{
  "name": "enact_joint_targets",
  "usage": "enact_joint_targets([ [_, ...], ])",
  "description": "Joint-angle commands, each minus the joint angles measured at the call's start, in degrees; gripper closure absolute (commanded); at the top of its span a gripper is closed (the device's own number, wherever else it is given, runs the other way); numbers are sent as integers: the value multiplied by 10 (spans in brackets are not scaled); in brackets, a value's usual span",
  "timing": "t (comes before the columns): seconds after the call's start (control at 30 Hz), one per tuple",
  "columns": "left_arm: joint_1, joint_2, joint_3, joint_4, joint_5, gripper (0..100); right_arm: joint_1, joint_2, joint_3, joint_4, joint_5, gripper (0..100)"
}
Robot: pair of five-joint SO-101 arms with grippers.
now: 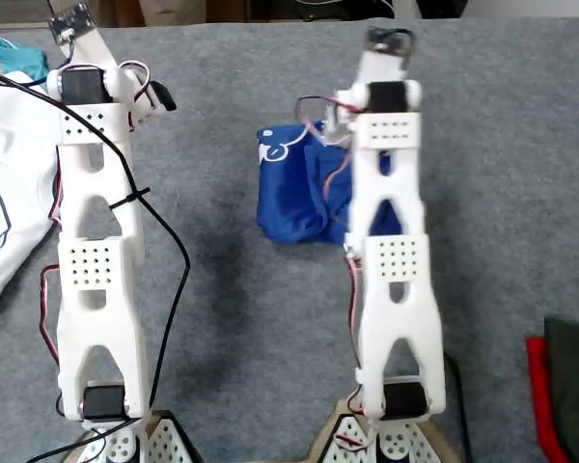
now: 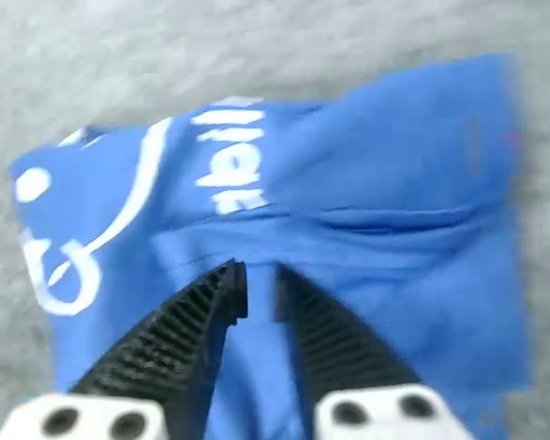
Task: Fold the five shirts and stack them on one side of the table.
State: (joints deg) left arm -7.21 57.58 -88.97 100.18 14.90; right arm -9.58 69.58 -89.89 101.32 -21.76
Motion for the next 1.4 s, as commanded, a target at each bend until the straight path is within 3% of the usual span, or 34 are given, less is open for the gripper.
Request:
enact_joint_targets([
  [0.0,-20,-37,1,4,2,725,-36,-46,3,4,-11,772],
  [0.27,-38,-37,1,4,2,725,-77,-2,4,-26,-47,822],
  [0.57,-43,-37,1,4,2,725,-36,62,0,-38,-92,846],
  [1.13,-42,-37,1,4,1,725,-12,66,-1,-25,-92,849],
  [1.37,-42,-37,1,4,1,725,-10,66,-1,-25,-82,970],
])
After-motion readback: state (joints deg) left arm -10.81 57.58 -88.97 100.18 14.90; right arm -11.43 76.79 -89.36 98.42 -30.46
